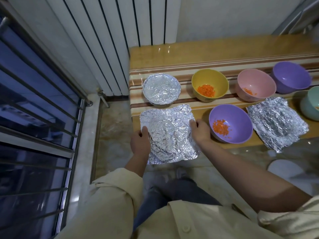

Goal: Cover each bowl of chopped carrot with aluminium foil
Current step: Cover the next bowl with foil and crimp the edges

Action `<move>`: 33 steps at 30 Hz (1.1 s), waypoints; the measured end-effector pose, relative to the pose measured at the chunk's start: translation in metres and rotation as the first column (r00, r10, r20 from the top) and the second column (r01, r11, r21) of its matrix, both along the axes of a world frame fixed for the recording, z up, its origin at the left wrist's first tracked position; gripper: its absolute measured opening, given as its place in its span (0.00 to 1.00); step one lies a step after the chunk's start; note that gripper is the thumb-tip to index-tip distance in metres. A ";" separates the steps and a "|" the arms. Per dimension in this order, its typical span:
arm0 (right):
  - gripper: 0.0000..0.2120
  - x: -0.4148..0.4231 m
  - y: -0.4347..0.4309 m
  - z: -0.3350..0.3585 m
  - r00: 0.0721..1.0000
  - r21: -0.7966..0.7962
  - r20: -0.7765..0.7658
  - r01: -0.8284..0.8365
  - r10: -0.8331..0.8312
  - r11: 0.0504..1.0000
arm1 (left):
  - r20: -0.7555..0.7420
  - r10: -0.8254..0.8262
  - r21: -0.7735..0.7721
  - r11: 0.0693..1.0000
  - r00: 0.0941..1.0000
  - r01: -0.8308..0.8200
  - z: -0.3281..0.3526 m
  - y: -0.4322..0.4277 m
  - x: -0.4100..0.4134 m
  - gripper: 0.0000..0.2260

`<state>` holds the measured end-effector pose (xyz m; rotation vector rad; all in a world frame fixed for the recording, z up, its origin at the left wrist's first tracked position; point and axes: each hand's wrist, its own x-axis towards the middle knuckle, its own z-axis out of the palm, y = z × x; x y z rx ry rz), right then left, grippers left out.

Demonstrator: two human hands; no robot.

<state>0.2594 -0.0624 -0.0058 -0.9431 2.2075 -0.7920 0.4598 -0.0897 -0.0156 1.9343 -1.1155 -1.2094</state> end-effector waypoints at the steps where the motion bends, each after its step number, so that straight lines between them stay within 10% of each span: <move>1: 0.15 0.000 0.000 -0.001 0.999 -0.004 -0.043 -0.016 0.016 1.000 | 0.046 -0.004 -0.015 1.000 0.999 0.005 0.000 -0.001 -0.001 0.19; 9: 0.18 -0.004 0.003 -0.013 0.975 -0.009 -0.192 -0.113 0.109 0.994 | 0.306 -0.058 -0.055 0.995 0.950 0.079 -0.007 -0.001 -0.008 0.17; 33: 0.19 -0.011 0.000 -0.026 0.994 -0.050 -0.024 -0.108 0.107 0.993 | 0.297 -0.091 0.031 0.996 0.950 0.086 -0.024 -0.005 0.002 0.17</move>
